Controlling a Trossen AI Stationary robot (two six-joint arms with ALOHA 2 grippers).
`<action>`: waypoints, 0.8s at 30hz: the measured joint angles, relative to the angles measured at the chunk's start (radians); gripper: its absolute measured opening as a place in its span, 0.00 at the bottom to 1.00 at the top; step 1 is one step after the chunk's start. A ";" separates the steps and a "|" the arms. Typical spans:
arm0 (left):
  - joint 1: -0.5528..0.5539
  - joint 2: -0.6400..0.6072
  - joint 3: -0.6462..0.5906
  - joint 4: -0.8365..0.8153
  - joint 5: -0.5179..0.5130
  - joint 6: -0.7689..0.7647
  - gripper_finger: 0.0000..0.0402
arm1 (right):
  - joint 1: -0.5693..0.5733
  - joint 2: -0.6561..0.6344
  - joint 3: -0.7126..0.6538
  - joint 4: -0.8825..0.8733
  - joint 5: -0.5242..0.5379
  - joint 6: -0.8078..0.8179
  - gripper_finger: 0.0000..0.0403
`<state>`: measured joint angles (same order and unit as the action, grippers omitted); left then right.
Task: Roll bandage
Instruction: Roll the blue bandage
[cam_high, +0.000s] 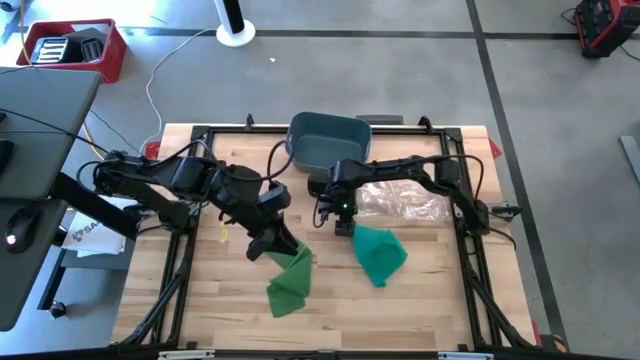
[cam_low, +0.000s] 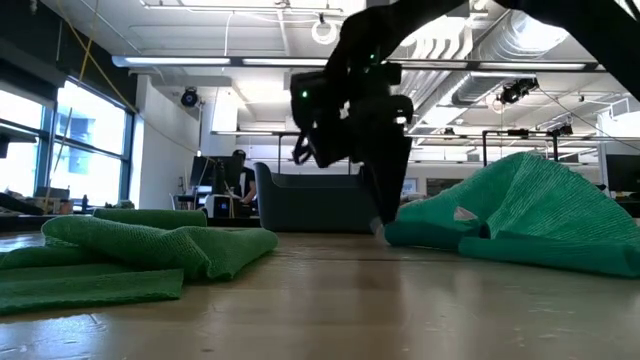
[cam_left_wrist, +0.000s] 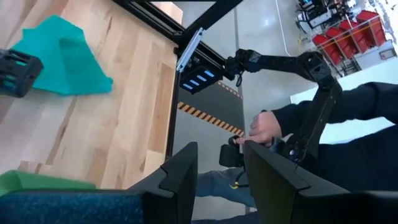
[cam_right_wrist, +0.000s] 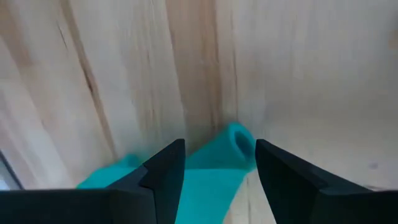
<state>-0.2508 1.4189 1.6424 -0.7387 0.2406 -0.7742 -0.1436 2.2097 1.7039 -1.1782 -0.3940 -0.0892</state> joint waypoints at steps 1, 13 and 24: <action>0.000 0.000 0.000 0.000 -0.006 0.000 0.31 | 0.000 0.010 0.000 -0.008 -0.002 -0.005 0.47; 0.000 0.000 0.000 0.000 -0.042 0.019 0.31 | 0.006 0.026 0.000 -0.045 -0.003 -0.051 0.12; 0.001 -0.031 0.000 -0.036 -0.099 0.055 0.31 | -0.024 -0.078 0.001 -0.072 -0.081 -0.009 0.01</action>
<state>-0.2497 1.3881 1.6424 -0.7746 0.1421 -0.7188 -0.1678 2.1315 1.7048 -1.2504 -0.4747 -0.0979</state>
